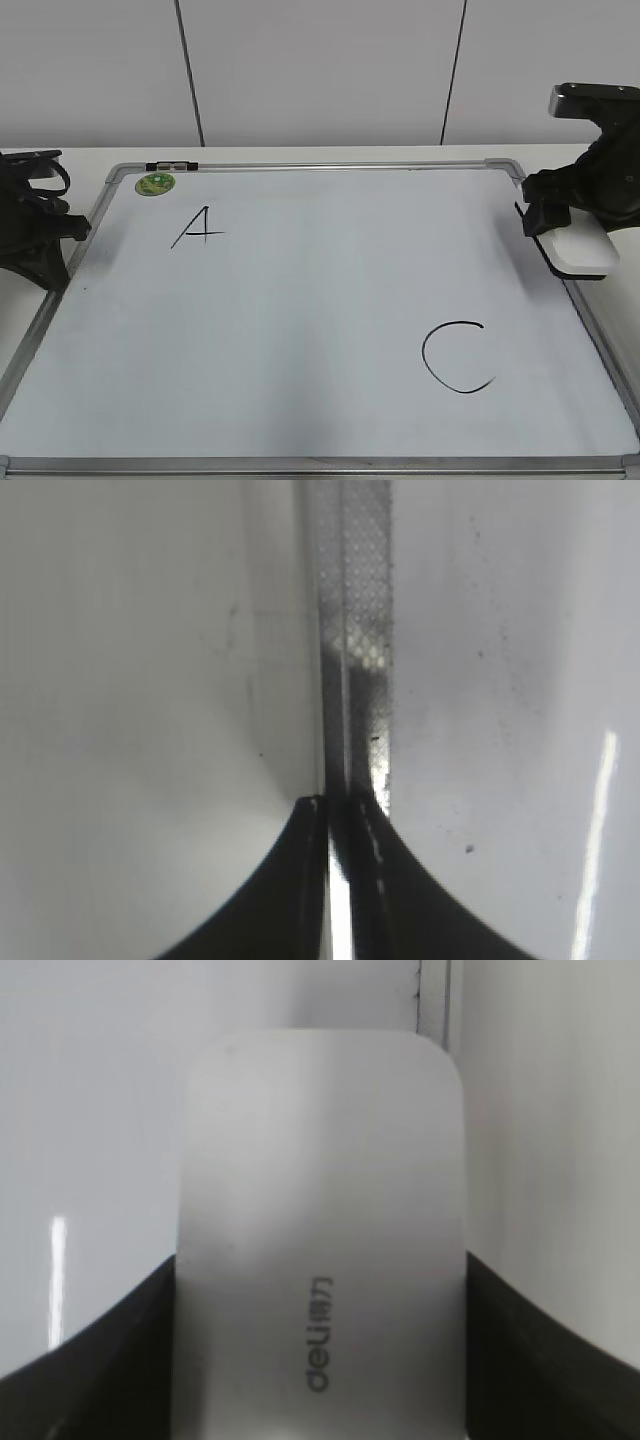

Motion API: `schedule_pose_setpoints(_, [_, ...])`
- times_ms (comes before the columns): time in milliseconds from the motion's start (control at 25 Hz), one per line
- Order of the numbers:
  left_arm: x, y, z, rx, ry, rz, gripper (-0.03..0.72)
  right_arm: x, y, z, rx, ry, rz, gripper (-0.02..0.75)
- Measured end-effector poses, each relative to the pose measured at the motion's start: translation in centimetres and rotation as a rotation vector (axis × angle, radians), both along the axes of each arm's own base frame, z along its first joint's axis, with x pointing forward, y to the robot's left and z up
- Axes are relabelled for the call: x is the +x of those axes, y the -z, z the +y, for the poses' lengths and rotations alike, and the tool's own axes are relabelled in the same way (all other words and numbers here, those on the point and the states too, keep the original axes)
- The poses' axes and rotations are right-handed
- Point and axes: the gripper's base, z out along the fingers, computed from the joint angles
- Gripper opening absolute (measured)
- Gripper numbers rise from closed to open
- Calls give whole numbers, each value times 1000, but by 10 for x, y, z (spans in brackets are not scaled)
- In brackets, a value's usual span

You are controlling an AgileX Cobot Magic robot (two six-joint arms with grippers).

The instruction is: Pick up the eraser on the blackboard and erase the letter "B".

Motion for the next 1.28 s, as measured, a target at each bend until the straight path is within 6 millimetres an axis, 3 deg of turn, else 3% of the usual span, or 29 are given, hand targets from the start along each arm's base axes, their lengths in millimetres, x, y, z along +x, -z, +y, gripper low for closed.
schedule_pose_setpoints(960, [0, 0, 0, -2, -1, 0, 11, 18, 57, -3, -16, -1, 43, 547])
schedule_pose_setpoints(1280, [0, 0, 0, -2, -1, 0, 11, 19, 62, -3, -18, -3, 47, 548])
